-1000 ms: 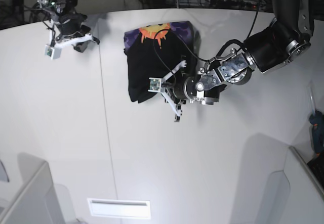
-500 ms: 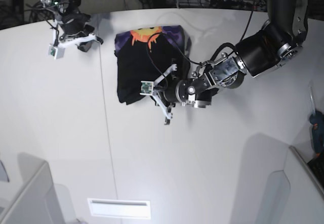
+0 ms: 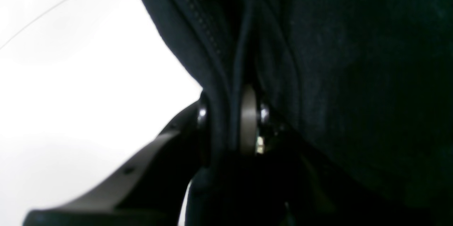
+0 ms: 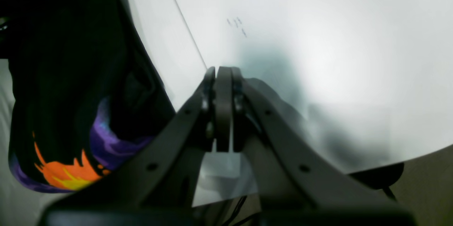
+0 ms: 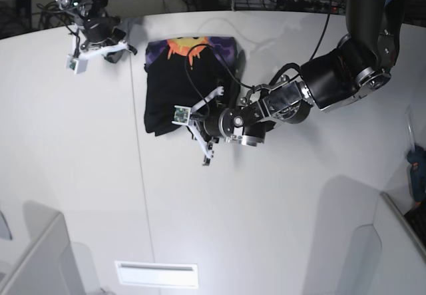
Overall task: Fold the T-shirt properly
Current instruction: 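Rotate the bundle with the left gripper so the printed side faces up, then pull the bundle's edge with the left gripper to square it, then release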
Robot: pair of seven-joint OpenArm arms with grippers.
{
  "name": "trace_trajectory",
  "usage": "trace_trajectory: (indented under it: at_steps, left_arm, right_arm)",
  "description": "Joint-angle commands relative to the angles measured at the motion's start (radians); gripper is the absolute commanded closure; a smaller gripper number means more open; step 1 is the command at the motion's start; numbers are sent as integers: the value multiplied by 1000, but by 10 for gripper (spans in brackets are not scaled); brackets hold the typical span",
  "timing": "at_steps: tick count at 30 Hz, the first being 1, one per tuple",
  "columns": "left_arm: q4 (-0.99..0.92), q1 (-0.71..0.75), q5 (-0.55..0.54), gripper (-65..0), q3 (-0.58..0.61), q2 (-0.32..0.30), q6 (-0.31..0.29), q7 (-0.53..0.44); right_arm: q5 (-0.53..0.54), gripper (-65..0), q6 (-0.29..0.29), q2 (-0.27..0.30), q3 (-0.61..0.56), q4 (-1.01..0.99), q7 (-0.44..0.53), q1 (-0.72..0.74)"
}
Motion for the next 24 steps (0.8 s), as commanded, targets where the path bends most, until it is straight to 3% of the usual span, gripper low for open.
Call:
trace_trajectory:
  at_steps: [1,8,18,21,24]
  left_arm:
    - [-10,7,24,0,11,-8,-38,71]
    - [-9,-10,21,0,11,-6,-38,73]
    - [87,-73,12,-456,9,-13,-38,74]
    - [87,-93,12,-527,3,-11,-38,74]
    - [88,-105,10,-533,-66,-6,-38,74]
  right_arm:
    - [5,0,12,4,2,12,18,0]
    - [5,0,12,4,2,12,18,10]
    - [5,0,12,4,2,12,18,12]
    - [5,0,12,4,2,12,18,12]
    - [5,0,12,4,2,12,17,12]
